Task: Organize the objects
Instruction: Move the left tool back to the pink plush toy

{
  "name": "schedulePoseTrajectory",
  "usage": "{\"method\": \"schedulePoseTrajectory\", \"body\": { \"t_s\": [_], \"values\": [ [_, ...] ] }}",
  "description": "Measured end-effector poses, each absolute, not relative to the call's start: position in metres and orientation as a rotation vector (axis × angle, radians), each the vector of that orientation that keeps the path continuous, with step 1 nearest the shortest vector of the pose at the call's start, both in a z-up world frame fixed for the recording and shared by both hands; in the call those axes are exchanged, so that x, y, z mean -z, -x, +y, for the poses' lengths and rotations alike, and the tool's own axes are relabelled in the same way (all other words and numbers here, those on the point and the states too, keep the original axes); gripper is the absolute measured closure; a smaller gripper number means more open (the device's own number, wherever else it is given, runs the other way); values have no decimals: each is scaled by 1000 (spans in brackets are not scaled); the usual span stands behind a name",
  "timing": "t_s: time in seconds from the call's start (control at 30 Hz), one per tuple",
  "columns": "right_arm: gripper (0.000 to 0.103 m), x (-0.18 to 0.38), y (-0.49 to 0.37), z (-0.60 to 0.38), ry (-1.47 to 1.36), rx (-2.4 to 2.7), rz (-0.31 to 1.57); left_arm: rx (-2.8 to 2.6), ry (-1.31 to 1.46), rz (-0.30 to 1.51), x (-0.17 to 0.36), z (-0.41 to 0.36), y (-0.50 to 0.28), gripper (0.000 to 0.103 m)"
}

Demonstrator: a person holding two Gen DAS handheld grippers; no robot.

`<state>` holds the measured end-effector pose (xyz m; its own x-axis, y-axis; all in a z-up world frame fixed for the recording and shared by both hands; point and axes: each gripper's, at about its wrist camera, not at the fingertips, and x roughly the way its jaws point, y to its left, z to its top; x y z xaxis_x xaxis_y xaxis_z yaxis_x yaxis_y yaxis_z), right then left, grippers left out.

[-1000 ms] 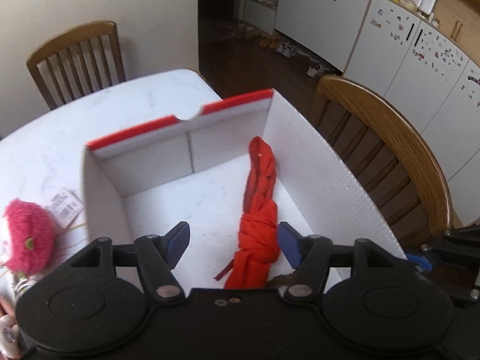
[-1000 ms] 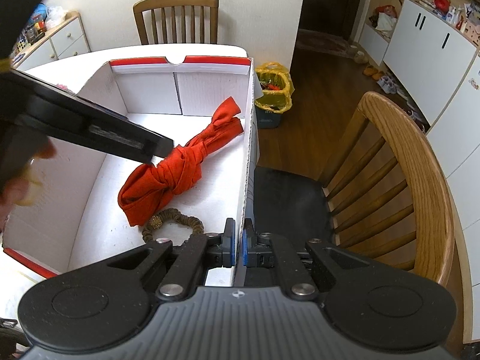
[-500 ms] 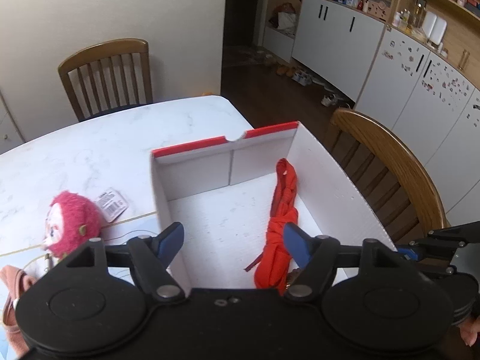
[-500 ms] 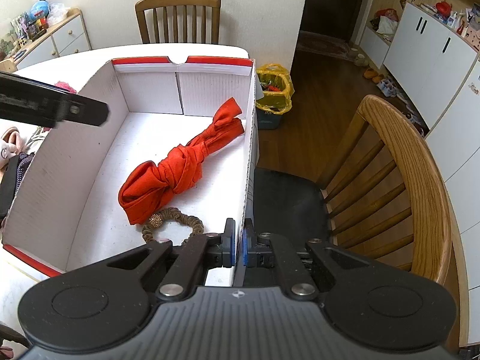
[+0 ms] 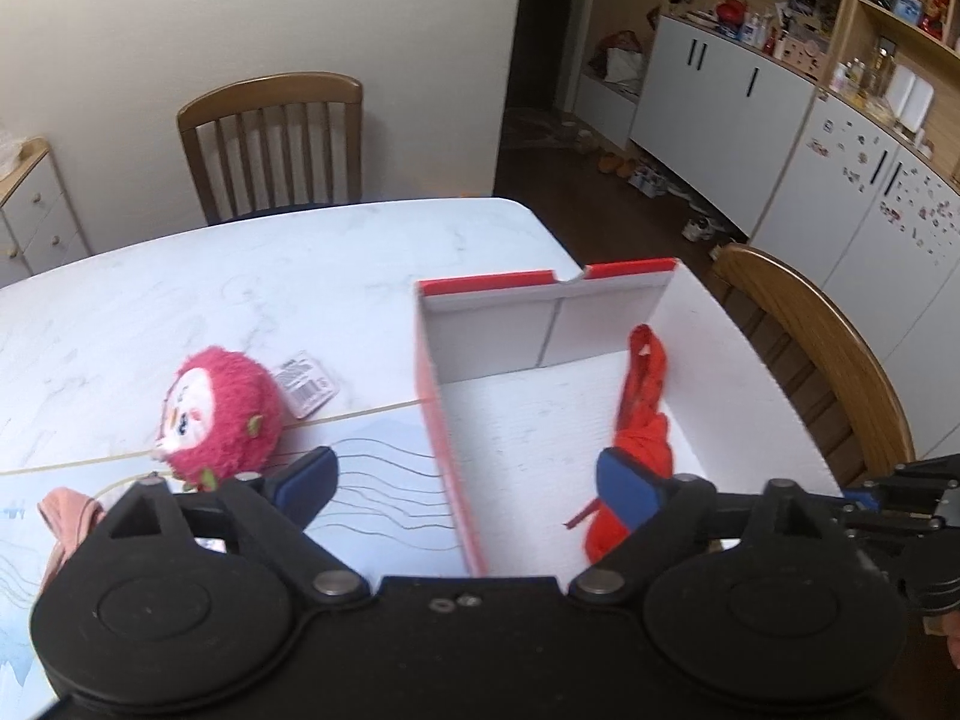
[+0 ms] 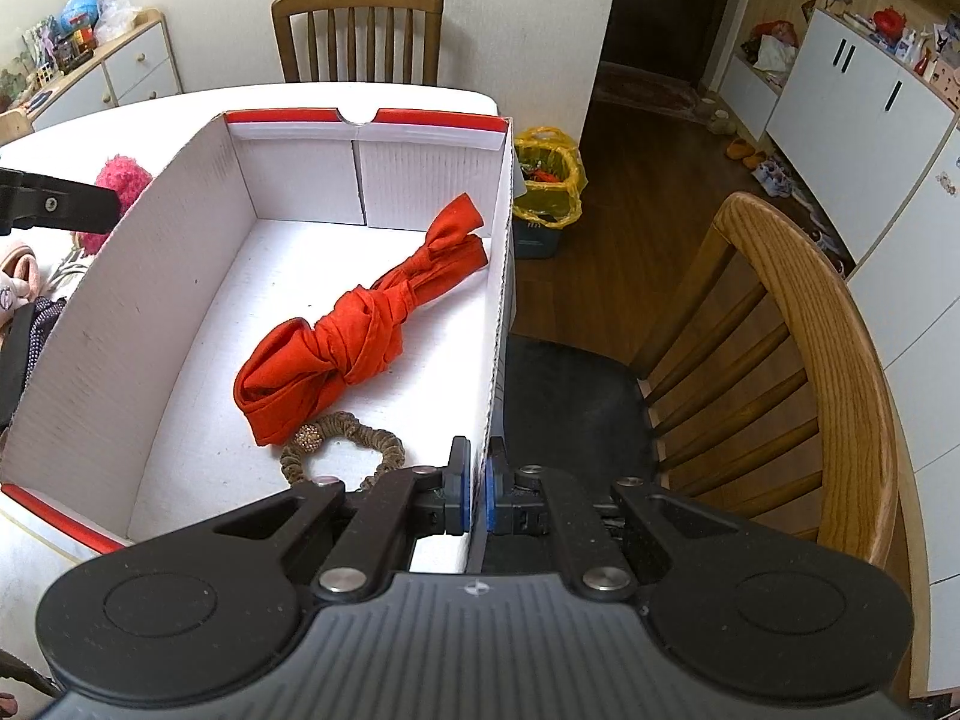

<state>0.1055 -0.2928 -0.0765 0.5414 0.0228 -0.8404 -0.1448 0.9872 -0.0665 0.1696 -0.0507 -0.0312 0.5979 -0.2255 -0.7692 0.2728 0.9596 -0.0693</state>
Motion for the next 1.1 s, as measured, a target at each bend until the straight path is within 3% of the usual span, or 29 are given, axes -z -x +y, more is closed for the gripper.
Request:
{"method": "schedulePoseTrajectory", "body": {
  "t_s": [0.1, 0.7, 1.1],
  "values": [
    [99, 77, -106, -292, 136, -100, 995, 263, -50, 873, 33, -41, -172, 1],
    [99, 77, -107, -293, 131, -102, 1005, 88, -33, 918, 57, 35, -227, 1],
    [99, 77, -110, -294, 114, -93, 1024, 33, -56, 983, 100, 47, -279, 1]
  ]
}}
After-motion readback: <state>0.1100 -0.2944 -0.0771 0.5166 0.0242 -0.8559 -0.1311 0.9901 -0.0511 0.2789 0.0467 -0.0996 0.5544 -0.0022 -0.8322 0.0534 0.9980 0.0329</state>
